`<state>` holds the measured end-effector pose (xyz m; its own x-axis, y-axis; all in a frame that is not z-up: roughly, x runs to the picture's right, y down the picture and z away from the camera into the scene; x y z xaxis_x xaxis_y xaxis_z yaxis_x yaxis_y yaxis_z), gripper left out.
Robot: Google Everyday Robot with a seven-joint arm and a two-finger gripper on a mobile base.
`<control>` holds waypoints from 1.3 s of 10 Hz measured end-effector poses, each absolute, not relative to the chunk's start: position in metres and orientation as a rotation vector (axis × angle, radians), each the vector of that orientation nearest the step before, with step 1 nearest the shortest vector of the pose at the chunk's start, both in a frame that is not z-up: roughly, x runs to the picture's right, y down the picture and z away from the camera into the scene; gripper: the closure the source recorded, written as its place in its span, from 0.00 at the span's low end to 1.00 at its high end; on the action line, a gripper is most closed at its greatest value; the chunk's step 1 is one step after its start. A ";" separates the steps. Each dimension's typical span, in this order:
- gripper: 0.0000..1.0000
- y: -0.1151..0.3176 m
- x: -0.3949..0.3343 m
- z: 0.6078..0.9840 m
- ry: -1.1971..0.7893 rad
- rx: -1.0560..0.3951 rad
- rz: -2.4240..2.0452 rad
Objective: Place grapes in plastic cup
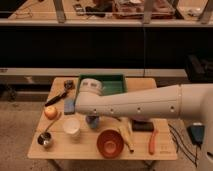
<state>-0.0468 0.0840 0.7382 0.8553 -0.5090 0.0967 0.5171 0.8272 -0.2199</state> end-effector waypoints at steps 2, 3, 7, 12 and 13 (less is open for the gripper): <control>0.81 0.086 -0.052 0.738 -0.035 -0.242 -0.556; 0.69 0.087 -0.056 0.738 -0.037 -0.238 -0.563; 0.32 0.089 -0.055 0.740 -0.013 -0.236 -0.574; 0.20 0.088 -0.052 0.740 0.009 -0.235 -0.582; 0.20 0.088 -0.052 0.740 0.009 -0.235 -0.582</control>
<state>-0.0516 0.0884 0.7402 0.8361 -0.5455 0.0582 0.5435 0.8093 -0.2228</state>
